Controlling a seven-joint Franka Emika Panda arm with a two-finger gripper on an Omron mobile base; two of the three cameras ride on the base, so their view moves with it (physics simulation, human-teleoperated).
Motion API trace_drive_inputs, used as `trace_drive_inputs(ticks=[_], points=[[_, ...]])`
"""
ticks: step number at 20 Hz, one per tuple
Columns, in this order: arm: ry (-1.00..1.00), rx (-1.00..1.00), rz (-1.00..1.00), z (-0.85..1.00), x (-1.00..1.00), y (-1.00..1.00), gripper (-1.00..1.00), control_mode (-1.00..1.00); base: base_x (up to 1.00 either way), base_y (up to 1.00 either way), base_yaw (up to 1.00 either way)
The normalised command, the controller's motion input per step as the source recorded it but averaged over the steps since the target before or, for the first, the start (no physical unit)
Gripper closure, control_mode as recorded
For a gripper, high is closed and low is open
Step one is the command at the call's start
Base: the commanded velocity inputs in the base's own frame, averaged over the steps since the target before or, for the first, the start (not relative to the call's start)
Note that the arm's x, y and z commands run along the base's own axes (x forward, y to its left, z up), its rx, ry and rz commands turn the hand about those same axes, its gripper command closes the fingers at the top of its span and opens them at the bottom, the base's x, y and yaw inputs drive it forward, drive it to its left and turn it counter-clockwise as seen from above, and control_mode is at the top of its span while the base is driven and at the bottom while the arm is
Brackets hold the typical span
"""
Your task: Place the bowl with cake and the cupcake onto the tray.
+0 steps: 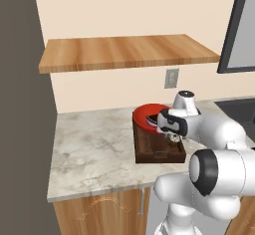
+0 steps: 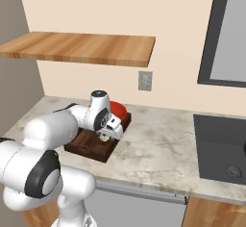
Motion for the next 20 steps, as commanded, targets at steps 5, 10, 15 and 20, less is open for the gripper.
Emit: trace_drive_inputs(ticks=[5, 10, 15, 20], points=[[-0.04, 0.01, 0.05, 0.54, -0.08, 0.07, -1.00, -1.00, 0.00, 0.00, 0.00], [-0.02, 0.00, 0.06, 0.58, -0.03, 0.19, -1.00, -1.00, 0.00, 0.00, 0.00], [-0.12, 0.00, 0.06, 0.74, -0.32, 0.14, -1.00, -1.00, 0.00, 0.00, 0.00], [-0.26, 0.00, 0.03, 0.50, -0.55, 0.07, -1.00, -1.00, 0.00, 0.00, 0.00]])
